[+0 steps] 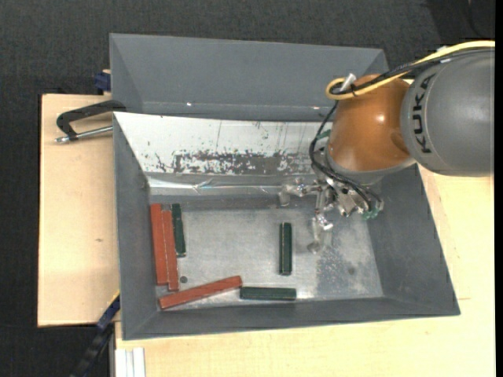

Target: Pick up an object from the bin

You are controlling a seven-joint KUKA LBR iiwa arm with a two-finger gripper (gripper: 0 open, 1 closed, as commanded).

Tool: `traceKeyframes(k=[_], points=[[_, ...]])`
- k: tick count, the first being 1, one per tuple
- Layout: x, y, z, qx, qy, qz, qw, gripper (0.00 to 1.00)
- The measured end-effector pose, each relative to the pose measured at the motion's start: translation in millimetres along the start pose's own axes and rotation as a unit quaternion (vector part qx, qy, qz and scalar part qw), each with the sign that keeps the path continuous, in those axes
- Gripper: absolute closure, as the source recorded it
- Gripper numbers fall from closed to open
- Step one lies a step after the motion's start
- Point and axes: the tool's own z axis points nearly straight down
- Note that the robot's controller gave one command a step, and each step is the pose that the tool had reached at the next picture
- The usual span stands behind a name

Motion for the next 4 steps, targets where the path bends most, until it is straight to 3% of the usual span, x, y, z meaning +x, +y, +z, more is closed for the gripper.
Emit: traceKeyframes(k=[1, 2, 3, 4], points=[[-2.9, 4.8, 4.1, 0.0, 0.0004, 0.006, 1.0, 0.0], [10.5, 14.5, -6.5, -0.001, 0.0019, 0.052, 0.9986, 0.0], [-2.1, 19.0, 24.9, -0.001, 0.0003, -0.12, 0.9927, 1.0], [-2.1, 19.0, 24.9, -0.001, 0.0003, -0.12, 0.9927, 1.0]])
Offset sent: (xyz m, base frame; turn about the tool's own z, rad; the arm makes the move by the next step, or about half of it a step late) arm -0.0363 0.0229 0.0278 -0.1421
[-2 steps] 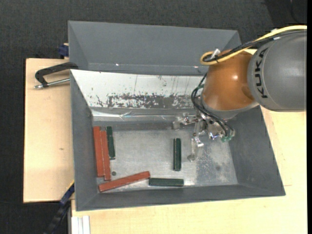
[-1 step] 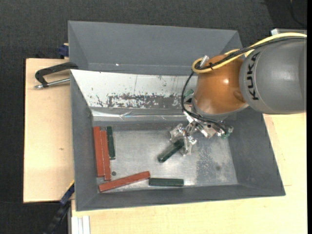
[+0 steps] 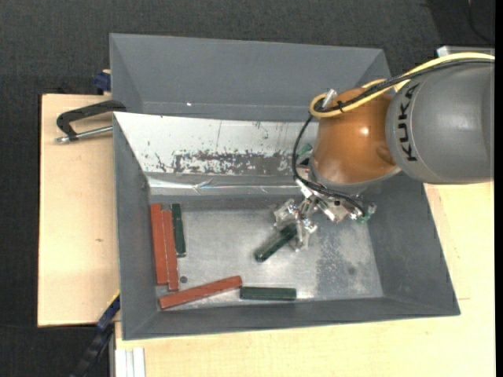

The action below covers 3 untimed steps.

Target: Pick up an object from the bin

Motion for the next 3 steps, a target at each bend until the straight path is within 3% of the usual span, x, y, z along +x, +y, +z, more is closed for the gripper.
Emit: traceKeyframes(k=[1, 2, 3], points=[[0.5, -11.2, 0.0, 0.0, -0.0014, -0.012, 0.9999, 1.0], [4.3, -8.4, -54.1, -0.001, 0.0011, -0.014, 0.9999, 1.0], [1.8, -35.9, -83.0, 0.002, -0.0037, -0.017, 0.9998, 1.0]])
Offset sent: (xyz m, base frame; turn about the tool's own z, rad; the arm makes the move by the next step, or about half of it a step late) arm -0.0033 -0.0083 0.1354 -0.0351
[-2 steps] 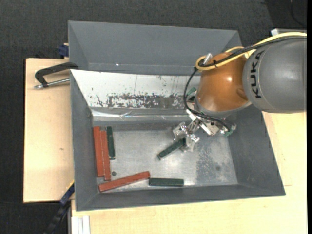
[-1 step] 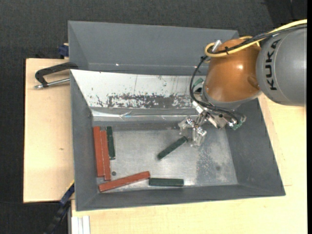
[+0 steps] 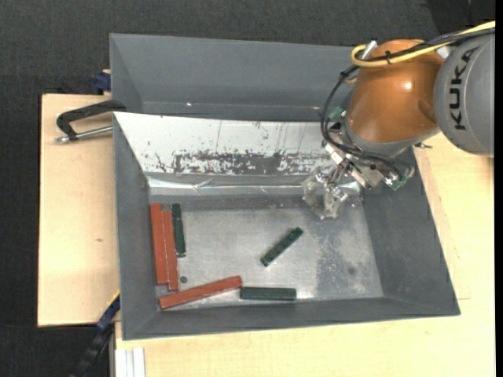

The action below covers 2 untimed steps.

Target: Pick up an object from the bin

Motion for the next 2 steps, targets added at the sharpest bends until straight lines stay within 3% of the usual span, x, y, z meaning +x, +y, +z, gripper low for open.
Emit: traceKeyframes(k=[1, 2], points=[[20.5, 40.1, -78.4, -0.001, 0.0018, 0.021, 0.9998, 0.0], [20.9, 40.1, -77.9, -0.001, 0.0022, 0.022, 0.9998, 0.0]])
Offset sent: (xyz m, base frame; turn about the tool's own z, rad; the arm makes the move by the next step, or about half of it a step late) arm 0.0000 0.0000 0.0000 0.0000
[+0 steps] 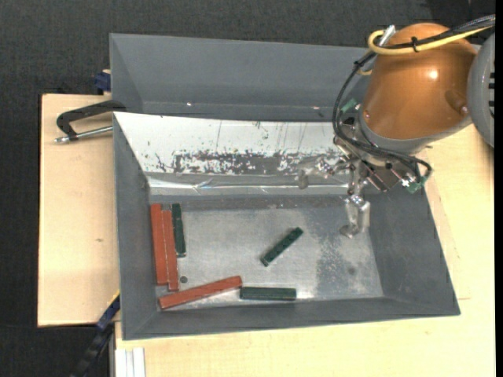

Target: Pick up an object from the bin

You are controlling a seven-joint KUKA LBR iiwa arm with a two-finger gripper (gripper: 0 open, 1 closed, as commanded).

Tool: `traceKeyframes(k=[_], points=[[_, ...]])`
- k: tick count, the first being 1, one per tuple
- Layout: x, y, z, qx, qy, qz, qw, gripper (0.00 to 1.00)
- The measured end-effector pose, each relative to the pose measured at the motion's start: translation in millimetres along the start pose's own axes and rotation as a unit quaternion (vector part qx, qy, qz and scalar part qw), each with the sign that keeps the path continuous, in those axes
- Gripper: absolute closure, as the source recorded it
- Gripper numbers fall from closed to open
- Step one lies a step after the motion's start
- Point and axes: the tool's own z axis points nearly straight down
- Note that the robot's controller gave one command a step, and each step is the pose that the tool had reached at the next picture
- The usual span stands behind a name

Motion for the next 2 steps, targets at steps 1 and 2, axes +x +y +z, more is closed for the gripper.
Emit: traceKeyframes(k=[1, 2], points=[[1.3, 0.6, 31.4, 0.002, -0.0014, -0.03, 0.9996, 0.0], [0.2, 17.0, 89.6, 0.0, 0.0007, -0.151, 0.9885, 0.0]])
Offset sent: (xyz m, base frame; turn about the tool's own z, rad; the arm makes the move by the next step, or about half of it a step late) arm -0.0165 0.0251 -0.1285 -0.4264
